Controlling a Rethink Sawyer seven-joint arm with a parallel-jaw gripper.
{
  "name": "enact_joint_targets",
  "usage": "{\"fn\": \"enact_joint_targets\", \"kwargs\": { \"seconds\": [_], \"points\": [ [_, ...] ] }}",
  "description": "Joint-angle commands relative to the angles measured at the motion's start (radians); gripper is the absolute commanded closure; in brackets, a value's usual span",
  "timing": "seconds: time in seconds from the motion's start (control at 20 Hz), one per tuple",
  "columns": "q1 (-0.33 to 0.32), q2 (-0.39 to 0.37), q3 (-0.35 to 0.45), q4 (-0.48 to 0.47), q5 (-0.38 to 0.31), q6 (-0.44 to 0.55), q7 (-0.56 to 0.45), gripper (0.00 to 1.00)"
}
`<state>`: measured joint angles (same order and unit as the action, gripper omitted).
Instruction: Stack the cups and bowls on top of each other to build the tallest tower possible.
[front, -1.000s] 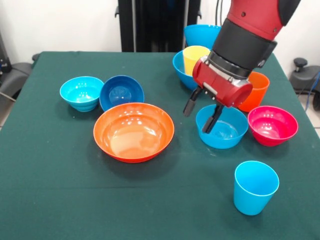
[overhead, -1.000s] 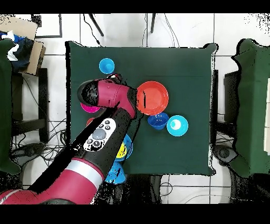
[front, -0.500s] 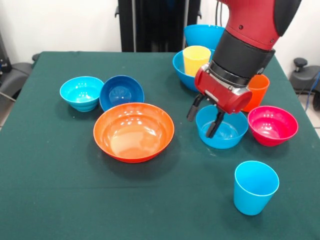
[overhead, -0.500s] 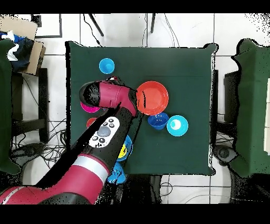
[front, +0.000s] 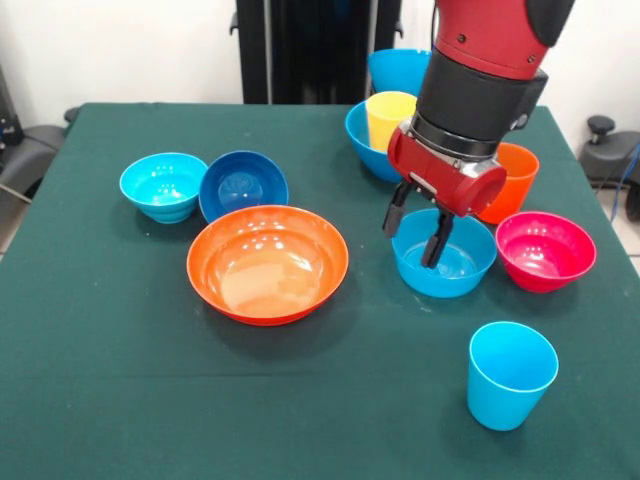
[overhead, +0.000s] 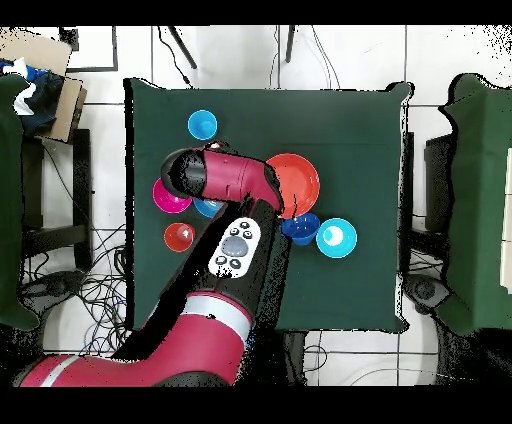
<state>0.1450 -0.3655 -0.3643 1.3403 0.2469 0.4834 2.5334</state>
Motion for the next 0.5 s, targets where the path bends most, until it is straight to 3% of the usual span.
{"fn": "enact_joint_targets", "kwargs": {
  "seconds": [0.05,0.5],
  "points": [
    [-0.02,-0.021,0.176,0.054,-0.123,0.088,-0.154,0.0],
    [0.009,-0.036,0.13,0.098,-0.169,-0.009,-0.063,0.0]
  ]
}}
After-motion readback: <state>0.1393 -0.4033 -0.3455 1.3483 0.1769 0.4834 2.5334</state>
